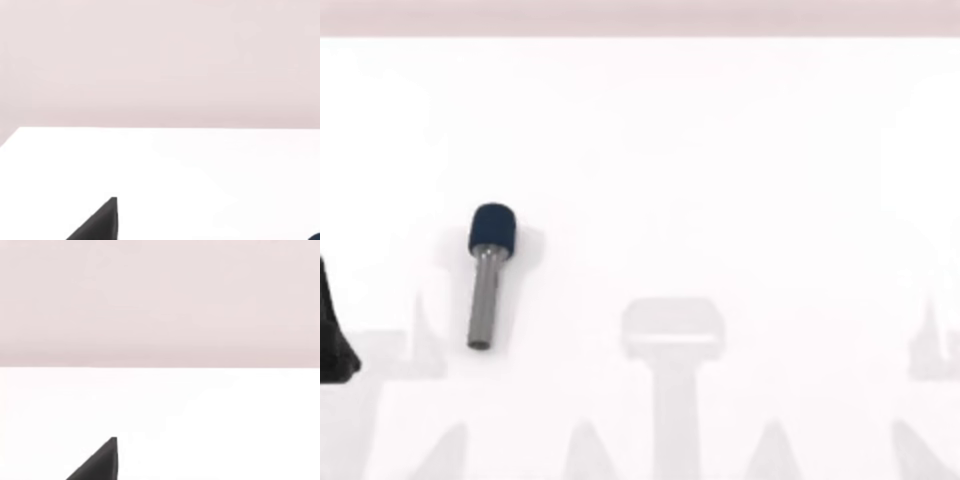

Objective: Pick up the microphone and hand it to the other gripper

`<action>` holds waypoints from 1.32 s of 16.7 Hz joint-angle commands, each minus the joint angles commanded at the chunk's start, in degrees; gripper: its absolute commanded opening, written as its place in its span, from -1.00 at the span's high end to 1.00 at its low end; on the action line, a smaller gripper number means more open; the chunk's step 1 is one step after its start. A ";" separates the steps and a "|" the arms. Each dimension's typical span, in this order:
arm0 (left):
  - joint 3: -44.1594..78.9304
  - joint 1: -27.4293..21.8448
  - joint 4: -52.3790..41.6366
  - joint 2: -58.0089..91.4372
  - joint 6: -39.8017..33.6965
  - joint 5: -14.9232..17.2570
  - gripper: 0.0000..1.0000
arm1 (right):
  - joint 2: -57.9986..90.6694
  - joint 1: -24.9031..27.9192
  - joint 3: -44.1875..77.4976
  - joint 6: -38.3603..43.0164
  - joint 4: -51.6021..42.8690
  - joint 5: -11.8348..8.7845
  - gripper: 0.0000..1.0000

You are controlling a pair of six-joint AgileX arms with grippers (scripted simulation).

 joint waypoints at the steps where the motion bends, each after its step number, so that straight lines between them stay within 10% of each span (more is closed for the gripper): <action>1: 0.00 0.00 0.00 0.00 0.00 0.00 -1.00 | 0.00 0.00 0.00 0.00 0.00 0.00 -1.00; 8: 11.10 -2.98 -8.36 12.78 -2.89 0.30 -1.00 | 0.00 0.00 0.00 0.00 0.00 0.00 -1.00; 22: 57.96 -16.24 -47.49 85.24 -14.89 1.34 -1.00 | 0.00 0.00 0.00 0.00 0.00 0.00 -1.00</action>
